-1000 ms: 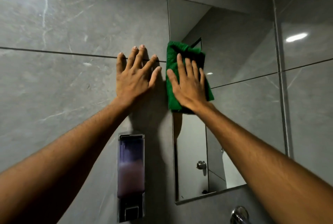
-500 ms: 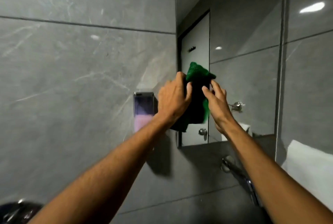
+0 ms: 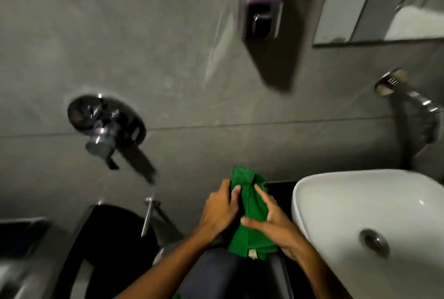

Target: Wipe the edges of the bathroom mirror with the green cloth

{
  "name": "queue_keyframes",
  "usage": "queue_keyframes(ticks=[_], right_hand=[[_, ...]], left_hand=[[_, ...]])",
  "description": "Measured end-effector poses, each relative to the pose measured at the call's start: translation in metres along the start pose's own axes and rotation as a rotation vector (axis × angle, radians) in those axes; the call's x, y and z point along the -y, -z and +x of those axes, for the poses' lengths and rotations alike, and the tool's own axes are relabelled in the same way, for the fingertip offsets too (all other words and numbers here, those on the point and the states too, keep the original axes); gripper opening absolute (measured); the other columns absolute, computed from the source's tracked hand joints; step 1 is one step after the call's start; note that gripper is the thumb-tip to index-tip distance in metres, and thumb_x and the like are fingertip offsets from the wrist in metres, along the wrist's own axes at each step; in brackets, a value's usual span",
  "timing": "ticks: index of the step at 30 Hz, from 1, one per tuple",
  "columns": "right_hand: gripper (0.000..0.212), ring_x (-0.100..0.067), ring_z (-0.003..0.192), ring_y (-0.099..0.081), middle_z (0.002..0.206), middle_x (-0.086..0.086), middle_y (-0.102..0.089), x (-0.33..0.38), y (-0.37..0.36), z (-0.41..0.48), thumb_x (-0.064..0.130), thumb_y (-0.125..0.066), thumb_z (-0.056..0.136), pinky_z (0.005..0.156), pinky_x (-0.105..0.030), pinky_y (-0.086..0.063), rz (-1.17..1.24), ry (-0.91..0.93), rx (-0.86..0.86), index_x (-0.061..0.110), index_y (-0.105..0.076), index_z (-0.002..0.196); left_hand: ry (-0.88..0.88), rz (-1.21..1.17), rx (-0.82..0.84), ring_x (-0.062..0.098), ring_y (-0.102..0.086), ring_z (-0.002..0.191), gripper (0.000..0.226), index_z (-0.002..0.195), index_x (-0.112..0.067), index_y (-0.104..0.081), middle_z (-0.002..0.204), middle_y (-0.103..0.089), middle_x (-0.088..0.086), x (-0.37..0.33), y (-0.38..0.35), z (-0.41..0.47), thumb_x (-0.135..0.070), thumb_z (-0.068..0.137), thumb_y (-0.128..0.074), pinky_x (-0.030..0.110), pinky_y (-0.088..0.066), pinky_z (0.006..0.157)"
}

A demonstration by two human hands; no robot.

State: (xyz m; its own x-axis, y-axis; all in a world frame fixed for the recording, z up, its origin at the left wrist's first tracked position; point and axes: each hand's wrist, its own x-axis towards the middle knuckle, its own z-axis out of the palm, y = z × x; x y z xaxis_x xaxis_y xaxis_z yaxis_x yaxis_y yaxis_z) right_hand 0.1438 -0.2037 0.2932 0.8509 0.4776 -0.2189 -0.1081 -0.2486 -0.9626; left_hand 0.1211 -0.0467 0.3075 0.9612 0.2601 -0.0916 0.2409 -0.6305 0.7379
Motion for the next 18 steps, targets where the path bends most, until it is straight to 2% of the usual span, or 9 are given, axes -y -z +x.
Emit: queue_keyframes(ticks=[2,3,6,8,10,12,13,15,18], right_hand=[[0.102,-0.012,0.126,-0.044,0.14,-0.004,-0.035,-0.049,-0.03,-0.003,0.019,-0.084,0.062,0.1,-0.011,-0.038,-0.092,-0.127,0.085,0.024,-0.025,0.144],[0.104,-0.013,0.126,-0.044,0.14,-0.007,-0.034,-0.07,-0.042,-0.003,0.02,-0.084,0.06,0.101,-0.012,-0.038,-0.109,-0.185,0.103,0.026,-0.023,0.144],[0.11,-0.02,0.129,-0.044,0.142,-0.008,-0.034,-0.126,-0.07,-0.002,0.025,-0.083,0.048,0.109,-0.039,-0.039,-0.131,-0.303,0.13,0.03,-0.026,0.143],[0.107,-0.024,0.127,-0.045,0.138,-0.01,-0.038,-0.164,-0.091,0.003,0.02,-0.083,0.047,0.108,-0.042,-0.04,-0.164,-0.385,0.115,0.023,-0.032,0.142],[0.094,-0.026,0.122,-0.049,0.131,-0.013,-0.044,-0.198,-0.108,0.001,0.015,-0.084,0.052,0.105,-0.036,-0.041,-0.257,-0.428,0.06,0.019,-0.043,0.136],[0.073,-0.026,0.12,-0.051,0.129,-0.013,-0.047,-0.226,-0.124,-0.002,0.006,-0.08,0.063,0.101,-0.021,-0.036,-0.383,-0.438,0.037,0.013,-0.052,0.129],[0.064,-0.026,0.121,-0.05,0.131,-0.013,-0.047,-0.235,-0.13,-0.001,0.002,-0.076,0.067,0.099,-0.016,-0.032,-0.433,-0.432,0.037,0.011,-0.054,0.127],[0.057,-0.029,0.125,-0.048,0.141,-0.013,-0.041,-0.26,-0.14,0.001,-0.001,-0.067,0.073,0.1,-0.016,-0.029,-0.5,-0.415,0.047,0.009,-0.053,0.128],[0.067,-0.034,0.129,-0.043,0.157,-0.01,-0.014,-0.284,-0.145,0.003,0.016,-0.064,0.081,0.105,-0.035,-0.039,-0.648,-0.414,0.161,0.016,-0.034,0.141]], left_hand=[[0.122,-0.068,0.17,0.031,-0.062,0.111,0.033,0.127,-0.024,-0.048,0.119,-0.068,0.011,0.054,-0.019,-0.02,-0.038,0.097,-0.044,0.041,-0.05,0.091],[0.17,-0.153,0.242,0.025,-0.06,0.116,0.038,0.135,-0.027,-0.043,0.126,-0.064,0.007,0.078,-0.029,-0.029,-0.032,0.097,-0.048,0.038,-0.048,0.098],[0.307,-0.419,0.421,0.02,-0.055,0.117,0.07,0.147,-0.026,-0.026,0.135,-0.055,0.003,0.135,-0.052,-0.055,-0.008,0.089,-0.059,0.034,-0.045,0.098],[0.325,-0.464,0.482,0.017,-0.051,0.121,0.089,0.15,-0.018,-0.019,0.14,-0.05,0.006,0.176,-0.077,-0.065,0.0,0.076,-0.065,0.023,-0.046,0.097],[0.335,-0.447,0.457,0.01,-0.043,0.128,0.098,0.15,-0.007,-0.013,0.146,-0.04,0.009,0.211,-0.104,-0.074,0.004,0.071,-0.069,0.006,-0.038,0.097],[0.374,-0.394,0.445,0.008,-0.037,0.132,0.1,0.15,-0.006,-0.006,0.15,-0.034,0.011,0.236,-0.129,-0.083,0.006,0.073,-0.068,-0.001,-0.032,0.096],[0.377,-0.346,0.429,0.011,-0.036,0.133,0.099,0.15,-0.009,-0.004,0.151,-0.033,0.012,0.243,-0.138,-0.085,0.006,0.075,-0.066,0.002,-0.031,0.098],[0.382,-0.224,0.408,0.022,-0.04,0.135,0.094,0.151,-0.022,-0.006,0.149,-0.035,0.013,0.26,-0.162,-0.092,-0.001,0.079,-0.063,0.021,-0.036,0.106],[0.4,0.017,0.461,0.038,-0.047,0.126,0.074,0.151,-0.031,-0.016,0.147,-0.031,0.016,0.278,-0.182,-0.102,-0.02,0.089,-0.056,0.046,-0.045,0.098]])
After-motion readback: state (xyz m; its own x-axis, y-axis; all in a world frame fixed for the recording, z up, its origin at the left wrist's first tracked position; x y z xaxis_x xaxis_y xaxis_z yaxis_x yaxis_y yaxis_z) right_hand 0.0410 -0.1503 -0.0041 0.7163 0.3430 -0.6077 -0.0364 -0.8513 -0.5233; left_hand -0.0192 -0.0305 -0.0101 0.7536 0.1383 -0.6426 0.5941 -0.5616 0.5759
